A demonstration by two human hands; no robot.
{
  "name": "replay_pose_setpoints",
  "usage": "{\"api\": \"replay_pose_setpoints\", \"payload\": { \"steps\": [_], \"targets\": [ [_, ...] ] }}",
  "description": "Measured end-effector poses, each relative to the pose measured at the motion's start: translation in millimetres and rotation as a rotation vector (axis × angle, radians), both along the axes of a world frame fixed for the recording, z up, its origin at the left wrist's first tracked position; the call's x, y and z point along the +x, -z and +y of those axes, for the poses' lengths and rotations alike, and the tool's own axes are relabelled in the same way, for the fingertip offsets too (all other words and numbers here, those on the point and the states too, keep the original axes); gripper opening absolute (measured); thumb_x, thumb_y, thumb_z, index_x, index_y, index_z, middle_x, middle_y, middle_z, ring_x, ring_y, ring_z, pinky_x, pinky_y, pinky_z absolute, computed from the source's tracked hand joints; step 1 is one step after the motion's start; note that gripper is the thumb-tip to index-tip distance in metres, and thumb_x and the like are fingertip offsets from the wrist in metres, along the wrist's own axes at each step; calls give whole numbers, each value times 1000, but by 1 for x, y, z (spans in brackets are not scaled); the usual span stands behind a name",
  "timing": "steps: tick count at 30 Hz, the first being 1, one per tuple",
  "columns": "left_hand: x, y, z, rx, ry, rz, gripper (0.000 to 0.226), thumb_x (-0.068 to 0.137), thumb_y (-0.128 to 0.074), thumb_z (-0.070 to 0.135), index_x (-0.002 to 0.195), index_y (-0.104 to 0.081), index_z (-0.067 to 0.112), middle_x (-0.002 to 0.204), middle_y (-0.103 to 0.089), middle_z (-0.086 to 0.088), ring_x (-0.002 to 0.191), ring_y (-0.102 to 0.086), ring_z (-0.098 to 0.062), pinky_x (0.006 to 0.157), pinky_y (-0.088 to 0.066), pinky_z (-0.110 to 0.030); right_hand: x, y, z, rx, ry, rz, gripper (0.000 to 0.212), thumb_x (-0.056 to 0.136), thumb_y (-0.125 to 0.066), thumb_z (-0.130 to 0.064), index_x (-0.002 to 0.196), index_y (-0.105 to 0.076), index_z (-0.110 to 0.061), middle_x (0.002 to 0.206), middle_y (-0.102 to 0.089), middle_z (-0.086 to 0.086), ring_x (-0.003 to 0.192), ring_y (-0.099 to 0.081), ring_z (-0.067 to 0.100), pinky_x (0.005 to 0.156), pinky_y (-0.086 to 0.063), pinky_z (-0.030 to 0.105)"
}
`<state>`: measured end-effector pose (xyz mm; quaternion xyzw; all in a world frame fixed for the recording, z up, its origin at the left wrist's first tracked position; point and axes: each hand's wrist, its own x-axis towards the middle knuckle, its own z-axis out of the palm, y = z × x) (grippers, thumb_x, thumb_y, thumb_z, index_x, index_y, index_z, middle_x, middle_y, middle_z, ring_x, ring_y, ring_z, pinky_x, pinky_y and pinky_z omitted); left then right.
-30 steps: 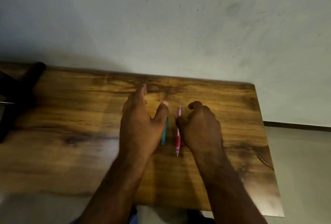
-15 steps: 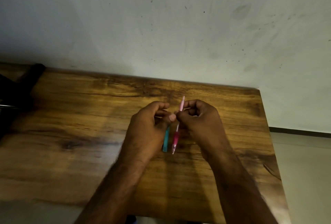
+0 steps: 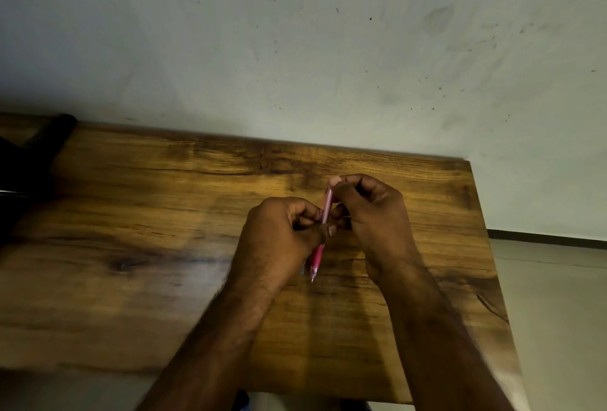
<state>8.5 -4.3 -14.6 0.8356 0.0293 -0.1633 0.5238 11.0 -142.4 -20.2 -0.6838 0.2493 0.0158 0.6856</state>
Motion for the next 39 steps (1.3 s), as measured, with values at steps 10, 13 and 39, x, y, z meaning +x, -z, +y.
{"api": "replay_pose_setpoints", "payload": {
  "steps": [10, 13, 39],
  "targets": [
    [1, 6, 4, 24, 63, 43, 12, 80, -83, 21, 90, -77, 19, 75, -77, 4, 64, -74, -6, 64, -63, -29, 7, 5, 2, 228, 149, 6, 13, 95, -66, -17, 94, -78, -12, 73, -69, -3, 70, -63, 14, 66, -52, 31],
    [0, 6, 3, 16, 40, 53, 12, 79, -83, 20, 89, -77, 18, 74, -77, 3, 63, -74, -7, 63, -63, -29, 8, 14, -14, -97, 155, 16, 9, 91, -72, -24, 89, -79, -19, 76, -75, -6, 69, -67, 10, 67, -56, 35],
    [2, 10, 4, 104, 25, 34, 13, 75, -86, 29, 80, -75, 26, 70, -75, 9, 60, -71, 0, 67, -64, -31, 5, 14, -15, -532, -24, -47, 22, 90, -71, -42, 77, -73, -24, 72, -72, -7, 72, -68, 10, 67, -53, 30]
  ]
}}
